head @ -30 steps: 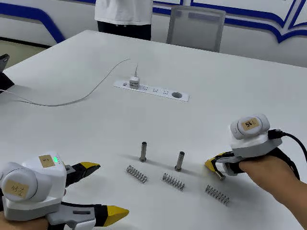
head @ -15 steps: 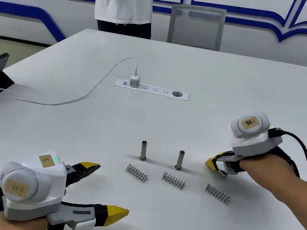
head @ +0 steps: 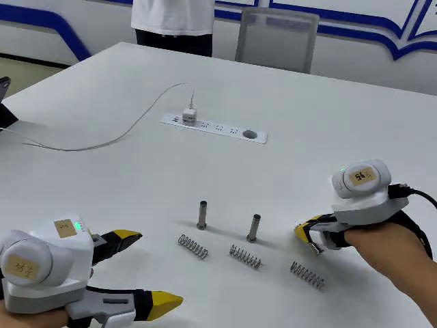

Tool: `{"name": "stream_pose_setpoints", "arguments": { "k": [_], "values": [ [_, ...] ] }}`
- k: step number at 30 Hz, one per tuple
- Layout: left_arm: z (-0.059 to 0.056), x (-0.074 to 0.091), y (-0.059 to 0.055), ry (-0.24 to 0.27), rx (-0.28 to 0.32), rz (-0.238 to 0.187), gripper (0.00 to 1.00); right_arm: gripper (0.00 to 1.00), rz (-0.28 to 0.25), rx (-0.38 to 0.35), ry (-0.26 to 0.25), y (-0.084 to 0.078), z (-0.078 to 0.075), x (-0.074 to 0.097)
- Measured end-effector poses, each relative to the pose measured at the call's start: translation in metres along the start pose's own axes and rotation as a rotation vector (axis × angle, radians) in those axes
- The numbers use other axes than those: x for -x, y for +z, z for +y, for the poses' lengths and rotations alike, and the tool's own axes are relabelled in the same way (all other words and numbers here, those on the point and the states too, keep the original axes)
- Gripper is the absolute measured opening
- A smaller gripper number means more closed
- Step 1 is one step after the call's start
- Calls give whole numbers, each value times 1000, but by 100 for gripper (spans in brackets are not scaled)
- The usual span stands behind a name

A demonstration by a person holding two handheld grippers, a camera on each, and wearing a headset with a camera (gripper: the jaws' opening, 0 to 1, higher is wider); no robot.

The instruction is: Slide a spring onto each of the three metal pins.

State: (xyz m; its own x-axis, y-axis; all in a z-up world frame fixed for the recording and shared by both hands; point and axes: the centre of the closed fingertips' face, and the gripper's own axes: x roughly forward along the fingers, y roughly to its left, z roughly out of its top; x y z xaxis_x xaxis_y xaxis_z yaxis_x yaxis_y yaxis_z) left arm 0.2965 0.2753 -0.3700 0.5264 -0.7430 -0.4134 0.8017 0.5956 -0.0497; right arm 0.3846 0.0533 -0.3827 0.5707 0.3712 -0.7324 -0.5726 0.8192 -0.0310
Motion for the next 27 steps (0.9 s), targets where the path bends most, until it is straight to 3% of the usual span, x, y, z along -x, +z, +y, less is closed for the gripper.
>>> {"name": "stream_pose_setpoints", "arguments": {
  "k": [10, 27],
  "values": [
    [-1, 1, 2, -4, -8, -2, 79, 8, -40, 10, -12, 6, 3, 18],
    [-2, 3, 8, -6, -21, -5, 79, 8, -61, 7, -26, 3, 3, 31]
  ]
}}
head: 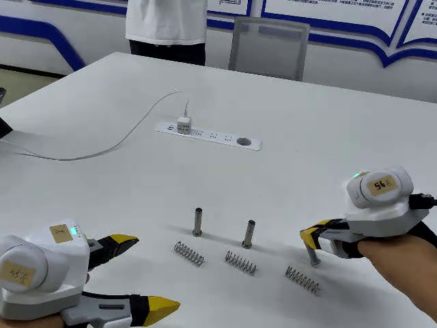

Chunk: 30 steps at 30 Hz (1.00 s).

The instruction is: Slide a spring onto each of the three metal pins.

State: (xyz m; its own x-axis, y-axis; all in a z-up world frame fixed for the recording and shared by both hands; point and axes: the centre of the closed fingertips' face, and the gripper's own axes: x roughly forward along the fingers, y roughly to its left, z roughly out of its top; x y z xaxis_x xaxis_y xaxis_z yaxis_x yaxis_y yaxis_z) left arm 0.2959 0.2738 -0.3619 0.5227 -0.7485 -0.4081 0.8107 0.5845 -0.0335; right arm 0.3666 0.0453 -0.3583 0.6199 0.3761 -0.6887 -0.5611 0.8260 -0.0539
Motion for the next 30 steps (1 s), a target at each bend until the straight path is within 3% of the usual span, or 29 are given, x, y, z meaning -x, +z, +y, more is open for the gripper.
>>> {"name": "stream_pose_setpoints", "arguments": {
  "k": [30],
  "values": [
    [-3, 0, 4, -4, -11, -7, 79, 9, -64, -52, -20, -8, -1, 24]
  ]
}}
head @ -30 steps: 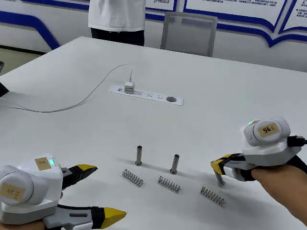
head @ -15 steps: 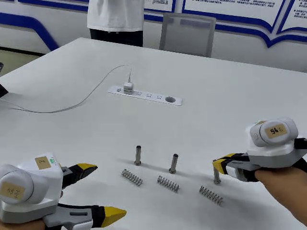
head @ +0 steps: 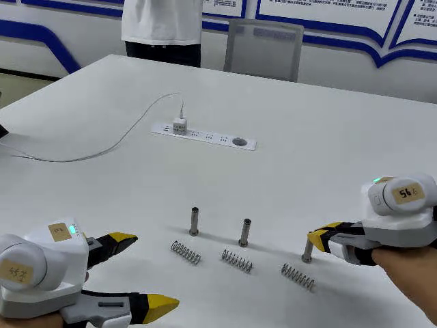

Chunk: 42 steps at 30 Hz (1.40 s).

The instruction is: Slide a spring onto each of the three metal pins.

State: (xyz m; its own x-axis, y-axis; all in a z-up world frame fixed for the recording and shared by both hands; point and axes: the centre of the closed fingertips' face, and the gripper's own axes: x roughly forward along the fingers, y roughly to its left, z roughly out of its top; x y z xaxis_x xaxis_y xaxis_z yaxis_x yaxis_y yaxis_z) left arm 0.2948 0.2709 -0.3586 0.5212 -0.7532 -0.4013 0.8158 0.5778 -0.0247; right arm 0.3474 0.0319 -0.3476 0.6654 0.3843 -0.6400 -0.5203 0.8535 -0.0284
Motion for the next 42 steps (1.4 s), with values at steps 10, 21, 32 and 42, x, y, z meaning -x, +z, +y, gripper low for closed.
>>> {"name": "stream_pose_setpoints", "arguments": {
  "k": [10, 21, 32, 42],
  "values": [
    [0, 0, 1, 2, 0, -2, 79, 9, 8, 1, 4, -8, -1, -2],
    [1, 2, 1, 7, -2, -1, 79, 10, 9, 14, 5, -7, -1, -5],
    [0, 3, 0, 7, -3, 3, 78, 9, 6, 29, 13, -3, 3, -7],
    [1, 5, 0, 10, -4, 3, 78, 9, -4, 33, 19, 7, 4, -12]
  ]
}}
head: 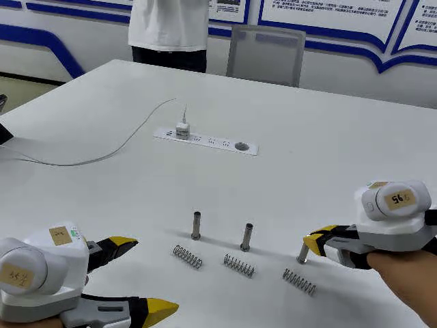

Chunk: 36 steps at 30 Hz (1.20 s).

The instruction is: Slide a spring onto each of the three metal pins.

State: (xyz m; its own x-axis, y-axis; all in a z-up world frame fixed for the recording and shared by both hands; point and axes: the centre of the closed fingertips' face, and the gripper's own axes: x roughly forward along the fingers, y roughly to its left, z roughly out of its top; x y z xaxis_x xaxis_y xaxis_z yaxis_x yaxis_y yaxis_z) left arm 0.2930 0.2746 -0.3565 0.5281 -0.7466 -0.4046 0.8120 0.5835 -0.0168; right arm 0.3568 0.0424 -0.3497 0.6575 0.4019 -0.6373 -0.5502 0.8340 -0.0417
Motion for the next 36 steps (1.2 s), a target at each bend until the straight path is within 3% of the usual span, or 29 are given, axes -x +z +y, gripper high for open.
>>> {"name": "stream_pose_setpoints", "arguments": {
  "k": [15, 25, 36],
  "values": [
    [0, 0, 1, -1, -5, -1, 78, 12, -17, 7, 9, 3, 4, 3],
    [0, -1, 2, -2, -6, -3, 78, 15, -43, 22, 6, 9, 7, 14],
    [-1, -2, 2, -4, -6, -4, 78, 15, -40, 36, 10, 1, 12, 26]
  ]
}}
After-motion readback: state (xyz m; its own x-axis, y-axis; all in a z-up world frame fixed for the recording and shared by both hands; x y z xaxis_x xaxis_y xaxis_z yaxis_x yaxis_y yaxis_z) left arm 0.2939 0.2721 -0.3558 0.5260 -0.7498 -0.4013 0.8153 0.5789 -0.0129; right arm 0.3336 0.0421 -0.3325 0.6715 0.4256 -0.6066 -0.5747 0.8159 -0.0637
